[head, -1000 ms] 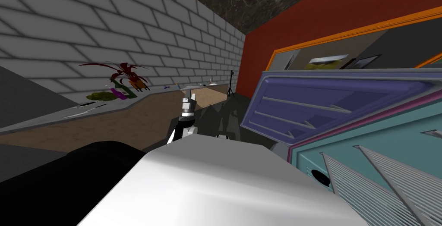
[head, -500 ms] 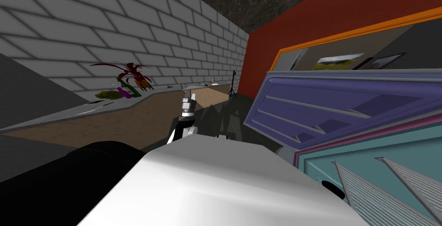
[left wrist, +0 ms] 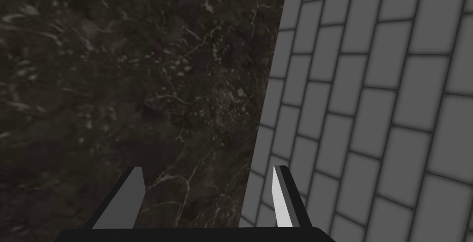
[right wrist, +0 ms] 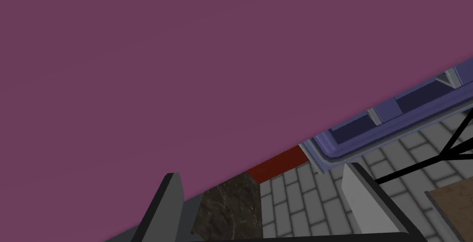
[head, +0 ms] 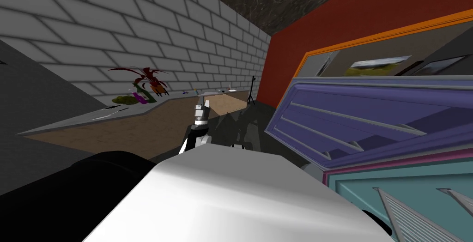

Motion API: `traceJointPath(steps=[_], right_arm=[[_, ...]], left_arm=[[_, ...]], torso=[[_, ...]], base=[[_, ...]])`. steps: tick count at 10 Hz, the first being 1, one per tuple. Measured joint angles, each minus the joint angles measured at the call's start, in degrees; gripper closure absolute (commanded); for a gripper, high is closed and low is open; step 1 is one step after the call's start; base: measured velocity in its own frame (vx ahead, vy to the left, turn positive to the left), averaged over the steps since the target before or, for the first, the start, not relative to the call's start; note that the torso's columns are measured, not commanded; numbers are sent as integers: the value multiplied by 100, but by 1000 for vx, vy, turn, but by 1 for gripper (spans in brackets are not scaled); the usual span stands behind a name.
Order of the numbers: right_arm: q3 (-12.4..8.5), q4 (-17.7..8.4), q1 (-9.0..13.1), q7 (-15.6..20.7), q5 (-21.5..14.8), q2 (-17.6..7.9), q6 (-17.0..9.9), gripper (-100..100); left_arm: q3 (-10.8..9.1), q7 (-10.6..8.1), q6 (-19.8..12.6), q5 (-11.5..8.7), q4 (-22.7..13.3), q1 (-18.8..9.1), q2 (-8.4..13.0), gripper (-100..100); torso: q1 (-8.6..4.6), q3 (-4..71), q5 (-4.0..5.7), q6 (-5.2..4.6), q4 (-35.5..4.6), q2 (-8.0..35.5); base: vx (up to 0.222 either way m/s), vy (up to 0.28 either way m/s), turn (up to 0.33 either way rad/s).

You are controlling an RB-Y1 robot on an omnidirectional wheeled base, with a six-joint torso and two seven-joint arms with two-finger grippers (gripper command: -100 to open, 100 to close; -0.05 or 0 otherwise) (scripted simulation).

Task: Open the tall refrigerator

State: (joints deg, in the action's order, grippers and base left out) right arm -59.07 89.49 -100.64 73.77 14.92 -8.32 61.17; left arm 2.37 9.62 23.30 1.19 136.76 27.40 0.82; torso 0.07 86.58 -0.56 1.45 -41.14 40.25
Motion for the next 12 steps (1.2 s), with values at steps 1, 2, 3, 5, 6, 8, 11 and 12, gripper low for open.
traceJointPath(steps=[1, 2, 3, 5, 6, 8, 11, 12], right_arm=[[-61, -177, -73, 133, 5, -56, 64, -100], [-103, -149, -152, 242, 12, -12, 76, -100], [-161, -257, -241, 374, 18, -22, 117, -100], [-283, -389, -433, 634, 35, -1, 187, -100], [-361, -478, -514, 756, 47, -43, 259, -100], [-524, -487, -740, 1066, 70, -46, 303, -100], [-616, -647, -877, 1325, 73, -74, 355, -100], [-616, -645, -877, 1323, 73, -74, 354, -100]], left_arm=[[0, 0, 0, 0, 0, 0, 0, 0], [0, 0, 0, 0, 0, 0, 0, 0], [0, 0, 0, 0, 0, 0, 0, 0], [0, 0, 0, 0, 0, 0, 0, 0], [0, 0, 0, 0, 1, 0, 0, 0], [0, 0, 1, 0, 1, 2, 0, 0], [0, 0, 0, 0, 0, 0, 0, 0], [0, 0, 0, 0, 0, -1, 0, 0]], torso=[[-2, 7, -3, 1, 4, -2], [-5, 0, 5, -9, 1, -1], [-4, -1, 7, -9, 1, -2], [-10, -9, 21, -19, -1, 0], [-20, -52, 40, -60, -27, 38], [-11, -194, 56, -142, -110, 192], [-7, -233, 57, -147, -131, 247], [-11, -220, 58, -146, -124, 229]], base=[[34, 17, 48], [54, 29, 79], [76, 54, 145], [46, 23, 90], [61, 8, 211], [88, 5, 64], [31, 11, 16], [-5, -9, -51]])
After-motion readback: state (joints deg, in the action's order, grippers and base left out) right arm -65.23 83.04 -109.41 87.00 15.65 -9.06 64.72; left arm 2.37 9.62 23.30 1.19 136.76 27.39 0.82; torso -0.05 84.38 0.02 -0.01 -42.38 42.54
